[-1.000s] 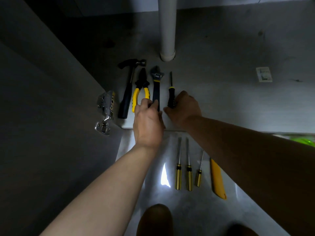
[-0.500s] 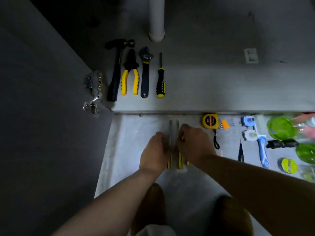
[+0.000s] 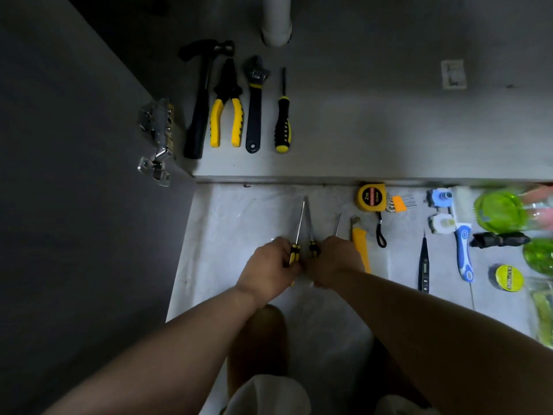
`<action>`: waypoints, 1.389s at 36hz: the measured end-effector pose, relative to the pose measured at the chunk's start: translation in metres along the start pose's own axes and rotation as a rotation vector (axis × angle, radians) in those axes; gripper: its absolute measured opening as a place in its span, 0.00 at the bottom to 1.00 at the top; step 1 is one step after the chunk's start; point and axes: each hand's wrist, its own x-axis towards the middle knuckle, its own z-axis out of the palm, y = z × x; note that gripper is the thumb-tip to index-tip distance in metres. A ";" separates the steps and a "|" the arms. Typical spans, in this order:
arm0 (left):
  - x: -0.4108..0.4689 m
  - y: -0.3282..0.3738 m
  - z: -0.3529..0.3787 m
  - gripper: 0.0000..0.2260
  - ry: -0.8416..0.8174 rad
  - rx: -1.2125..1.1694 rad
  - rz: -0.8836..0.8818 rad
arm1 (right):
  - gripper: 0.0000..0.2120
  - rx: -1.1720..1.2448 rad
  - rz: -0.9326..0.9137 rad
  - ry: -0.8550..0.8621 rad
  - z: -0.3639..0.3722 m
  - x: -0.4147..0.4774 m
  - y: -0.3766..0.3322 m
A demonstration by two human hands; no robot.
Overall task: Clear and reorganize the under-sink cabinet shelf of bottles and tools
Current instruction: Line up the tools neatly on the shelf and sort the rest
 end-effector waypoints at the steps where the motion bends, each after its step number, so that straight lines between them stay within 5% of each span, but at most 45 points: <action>1: -0.003 0.000 0.000 0.07 -0.001 -0.047 0.005 | 0.11 0.042 -0.007 -0.050 -0.004 0.001 0.002; 15: -0.019 0.075 -0.032 0.07 0.342 -0.075 0.439 | 0.06 0.427 -0.324 -0.597 -0.132 -0.045 0.007; 20: 0.010 0.125 -0.072 0.08 0.570 -0.093 0.449 | 0.06 0.631 -0.426 -0.358 -0.159 -0.037 -0.011; 30: 0.074 0.174 -0.111 0.11 0.567 0.209 0.250 | 0.08 0.462 -0.270 0.220 -0.173 0.024 -0.051; 38: 0.089 0.185 -0.103 0.20 0.589 0.359 0.261 | 0.13 0.296 -0.211 0.332 -0.168 0.048 -0.071; 44: 0.073 0.158 -0.109 0.10 0.774 0.366 0.366 | 0.16 0.248 -0.319 0.467 -0.157 0.045 -0.067; 50: 0.069 0.124 -0.116 0.20 0.570 0.342 0.410 | 0.22 0.141 -0.601 0.578 -0.141 0.039 -0.064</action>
